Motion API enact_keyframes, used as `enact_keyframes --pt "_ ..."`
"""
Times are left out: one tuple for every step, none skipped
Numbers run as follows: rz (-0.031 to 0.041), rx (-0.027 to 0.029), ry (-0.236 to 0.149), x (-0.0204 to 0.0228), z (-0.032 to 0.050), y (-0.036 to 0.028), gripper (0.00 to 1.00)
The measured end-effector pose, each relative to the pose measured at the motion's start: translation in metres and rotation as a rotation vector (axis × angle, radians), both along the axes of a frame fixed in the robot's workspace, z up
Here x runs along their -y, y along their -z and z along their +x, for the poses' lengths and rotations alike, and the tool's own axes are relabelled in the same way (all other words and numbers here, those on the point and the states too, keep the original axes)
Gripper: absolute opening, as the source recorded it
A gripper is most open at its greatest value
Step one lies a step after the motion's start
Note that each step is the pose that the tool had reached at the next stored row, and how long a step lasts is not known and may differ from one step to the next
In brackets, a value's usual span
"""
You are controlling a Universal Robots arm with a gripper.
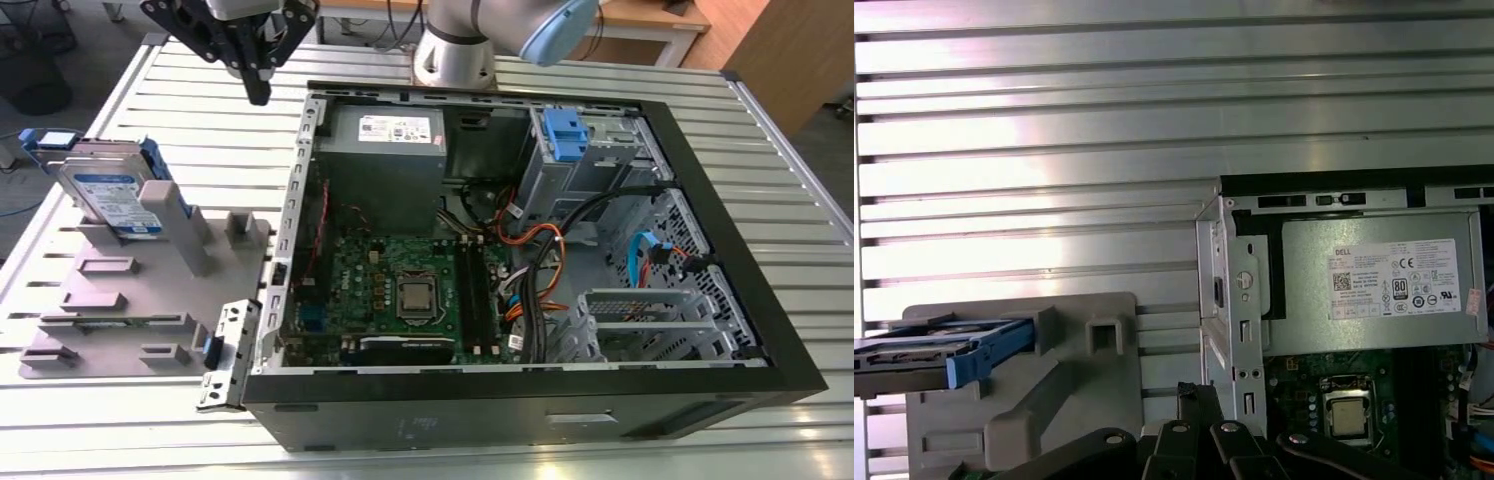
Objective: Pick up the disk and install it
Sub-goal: 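Reach for the disk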
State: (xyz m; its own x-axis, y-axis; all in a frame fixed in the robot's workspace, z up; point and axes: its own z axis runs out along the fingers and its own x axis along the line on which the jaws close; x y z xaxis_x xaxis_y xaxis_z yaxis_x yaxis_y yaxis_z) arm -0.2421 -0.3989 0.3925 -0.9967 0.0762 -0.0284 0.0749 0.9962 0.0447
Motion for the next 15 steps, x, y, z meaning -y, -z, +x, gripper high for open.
enact_keyframes --pt "0.0 0.0 0.0 0.0 -0.0004 0.0 0.11" --pt "-0.0001 -0.0001 0.0 0.0 -0.0009 0.0001 0.11" --pt "-0.0001 -0.0002 0.0 0.0 -0.0015 0.0002 0.11" --pt "0.0 -0.0001 0.0 0.0 -0.0026 0.0004 0.11" --pt "-0.0001 -0.0001 0.0 0.0 -0.0039 0.0006 0.11" --pt "0.0 -0.0001 0.0 0.0 -0.0053 0.0009 0.11" --pt "0.0 -0.0001 0.0 0.0 -0.0069 0.0012 0.11" --pt "0.0 -0.0001 0.0 0.0 -0.0086 0.0014 0.11" --pt "0.0 -0.0001 0.0 0.0 -0.0105 0.0016 0.11" --pt "-0.0001 -0.0001 0.0 0.0 -0.0127 0.0018 0.11" --pt "0.0 -0.0001 0.0 0.0 -0.0149 0.0021 0.11" --pt "0.0 0.0 0.0 0.0 -0.017 0.0023 0.11" --pt "0.0 0.0001 0.0 0.0 -0.0191 0.0026 0.11" --pt "0.0 0.0 0.0 0.0 -0.0211 0.0028 0.11" --pt "0.0 0.0 0.0 0.0 -0.0233 0.003 0.11"
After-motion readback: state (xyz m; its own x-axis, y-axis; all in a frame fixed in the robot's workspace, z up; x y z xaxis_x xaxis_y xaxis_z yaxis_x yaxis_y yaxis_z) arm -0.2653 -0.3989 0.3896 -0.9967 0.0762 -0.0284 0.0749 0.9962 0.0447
